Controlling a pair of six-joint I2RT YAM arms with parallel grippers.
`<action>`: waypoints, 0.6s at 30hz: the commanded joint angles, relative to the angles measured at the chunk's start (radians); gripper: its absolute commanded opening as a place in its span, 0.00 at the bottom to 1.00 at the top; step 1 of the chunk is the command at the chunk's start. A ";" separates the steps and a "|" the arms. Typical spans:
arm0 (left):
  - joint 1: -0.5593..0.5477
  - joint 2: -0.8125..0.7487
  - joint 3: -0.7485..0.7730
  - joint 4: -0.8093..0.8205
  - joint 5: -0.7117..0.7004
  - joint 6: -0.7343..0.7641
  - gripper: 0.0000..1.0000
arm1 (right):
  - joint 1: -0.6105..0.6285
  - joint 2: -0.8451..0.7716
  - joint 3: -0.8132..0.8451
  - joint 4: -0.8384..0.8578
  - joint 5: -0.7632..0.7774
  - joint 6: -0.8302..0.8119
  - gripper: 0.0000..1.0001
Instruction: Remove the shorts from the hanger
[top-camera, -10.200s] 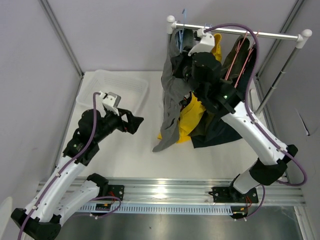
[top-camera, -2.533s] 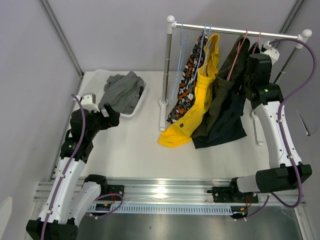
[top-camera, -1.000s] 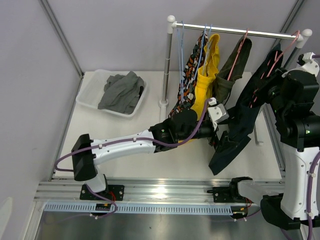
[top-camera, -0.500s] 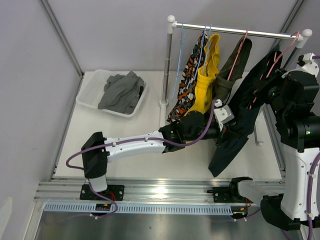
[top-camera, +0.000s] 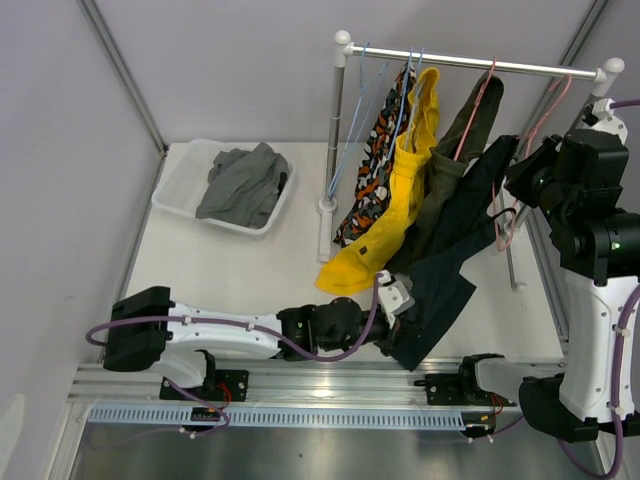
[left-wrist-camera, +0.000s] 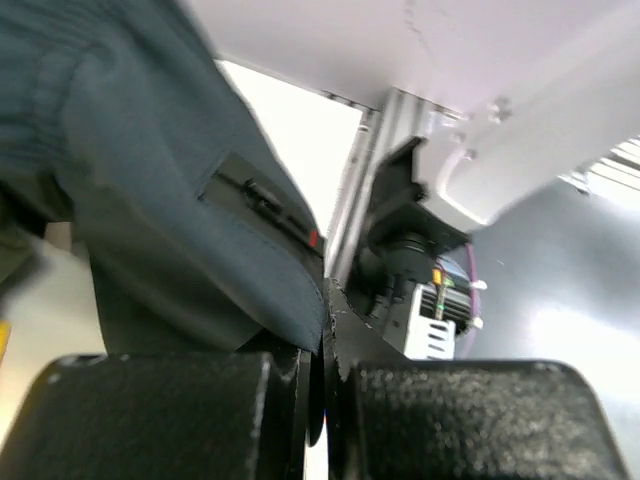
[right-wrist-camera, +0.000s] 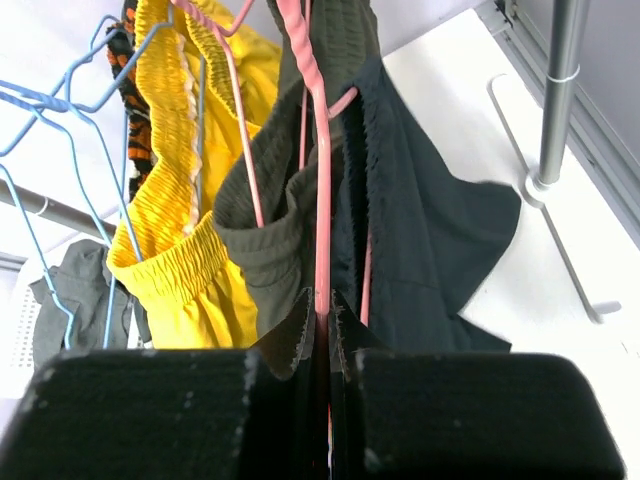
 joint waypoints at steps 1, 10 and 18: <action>-0.013 0.037 0.098 -0.047 -0.082 -0.021 0.00 | -0.010 -0.048 0.042 0.150 0.048 -0.004 0.00; 0.111 0.558 0.958 -0.648 -0.199 -0.046 0.00 | -0.010 -0.177 0.043 -0.046 -0.227 0.117 0.00; 0.179 0.654 1.121 -0.763 -0.143 -0.105 0.00 | -0.009 -0.113 0.180 -0.175 -0.325 0.091 0.00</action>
